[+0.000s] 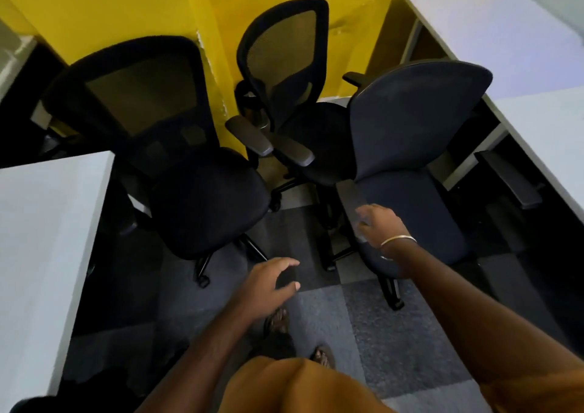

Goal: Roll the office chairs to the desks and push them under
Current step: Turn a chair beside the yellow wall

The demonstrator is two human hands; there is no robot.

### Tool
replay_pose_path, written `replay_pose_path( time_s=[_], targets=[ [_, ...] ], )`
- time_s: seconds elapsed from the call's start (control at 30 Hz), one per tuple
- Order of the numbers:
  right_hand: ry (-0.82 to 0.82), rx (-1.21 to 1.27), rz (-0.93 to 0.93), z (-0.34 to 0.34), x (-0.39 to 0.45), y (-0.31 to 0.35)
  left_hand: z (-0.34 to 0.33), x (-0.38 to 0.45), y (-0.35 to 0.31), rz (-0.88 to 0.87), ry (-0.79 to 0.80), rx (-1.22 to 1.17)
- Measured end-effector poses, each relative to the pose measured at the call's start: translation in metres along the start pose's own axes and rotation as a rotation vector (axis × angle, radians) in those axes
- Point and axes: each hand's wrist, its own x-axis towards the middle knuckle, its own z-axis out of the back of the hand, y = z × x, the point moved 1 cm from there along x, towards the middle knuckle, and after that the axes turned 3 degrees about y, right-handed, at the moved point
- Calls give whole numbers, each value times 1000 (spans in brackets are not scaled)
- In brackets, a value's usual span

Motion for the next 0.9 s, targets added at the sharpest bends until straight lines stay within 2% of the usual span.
replay_pose_path(
  time_s=[0.2, 0.43, 0.53, 0.63, 0.73, 0.9],
  targets=[
    [-144, 127, -40, 37, 76, 23, 27, 68, -1, -61, 43, 10],
    [-176, -35, -73, 125, 199, 73, 77, 135, 30, -59, 134, -5],
    [-229, 24, -190, 155, 251, 87, 98, 160, 43, -36, 174, -3],
    [-192, 46, -322, 167, 295, 90, 112, 177, 50, -22, 210, -13],
    [-167, 17, -379, 165, 328, 85, 123, 192, 59, 11, 224, -36],
    [-323, -83, -331, 167, 352, 76, 134, 206, 72, 36, 229, -35]
  ],
)
